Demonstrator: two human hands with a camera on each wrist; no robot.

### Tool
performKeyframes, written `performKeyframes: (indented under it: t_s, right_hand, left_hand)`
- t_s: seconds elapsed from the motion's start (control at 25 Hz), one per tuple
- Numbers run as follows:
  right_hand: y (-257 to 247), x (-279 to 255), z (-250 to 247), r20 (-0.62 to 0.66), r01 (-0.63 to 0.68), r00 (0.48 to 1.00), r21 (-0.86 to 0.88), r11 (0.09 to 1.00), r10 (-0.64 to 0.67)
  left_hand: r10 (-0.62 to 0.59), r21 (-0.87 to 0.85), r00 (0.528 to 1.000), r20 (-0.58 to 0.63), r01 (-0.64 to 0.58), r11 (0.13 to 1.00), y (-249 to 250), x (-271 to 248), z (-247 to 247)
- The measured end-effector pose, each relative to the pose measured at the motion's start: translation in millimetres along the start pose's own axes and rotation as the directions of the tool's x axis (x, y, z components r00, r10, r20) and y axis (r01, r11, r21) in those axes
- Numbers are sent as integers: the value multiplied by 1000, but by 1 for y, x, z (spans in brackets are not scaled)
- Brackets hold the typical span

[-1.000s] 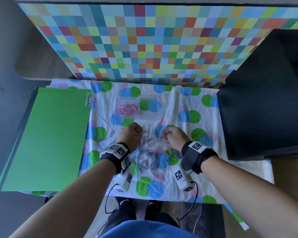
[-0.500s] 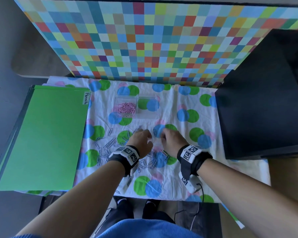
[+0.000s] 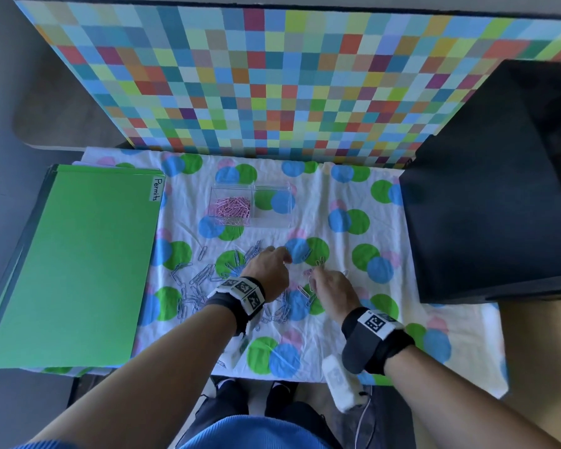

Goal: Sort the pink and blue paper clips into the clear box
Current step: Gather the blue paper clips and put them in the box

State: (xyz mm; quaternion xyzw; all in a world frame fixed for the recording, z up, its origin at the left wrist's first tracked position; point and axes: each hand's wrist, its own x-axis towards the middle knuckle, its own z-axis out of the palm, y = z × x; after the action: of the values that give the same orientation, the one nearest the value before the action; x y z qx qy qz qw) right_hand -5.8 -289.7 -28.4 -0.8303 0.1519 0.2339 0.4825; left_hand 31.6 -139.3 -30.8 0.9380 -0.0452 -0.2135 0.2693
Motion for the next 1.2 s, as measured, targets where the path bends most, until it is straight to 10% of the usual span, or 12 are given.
performKeyframes:
  t_s: [0.12, 0.28, 0.4, 0.52, 0.72, 1.0, 1.2]
  right_hand:
    - [6, -9, 3, 44, 186, 982, -439, 879, -186]
    - [13, -8, 12, 118, 257, 959, -742, 620, -256]
    - [8, -11, 15, 153, 272, 958, -761, 589, -244]
    - [10, -23, 7, 50, 179, 981, -607, 774, -188]
    - [25, -46, -9, -42, 65, 994, -536, 842, -103]
    - [21, -49, -16, -90, 76, 987, -461, 884, -131]
    - [-3, -31, -21, -81, 186, 972, -322, 928, -222]
  left_hand:
    - [-161, -347, 984, 70, 176, 921, 5, 15, -4]
    - [-318, -769, 912, 261, 395, 503, 5, 23, -9]
    - [-259, -584, 945, 201, 328, 742, 8, 22, -9]
    - [-148, -129, 975, 168, 171, 977, 16, 12, 1]
    - [-23, 268, 991, 128, -12, 963, 32, -4, 19]
    - [-51, 310, 990, 130, 8, 951, 37, -6, 21]
    - [-51, -118, 994, 99, 63, 991, 12, -12, 14]
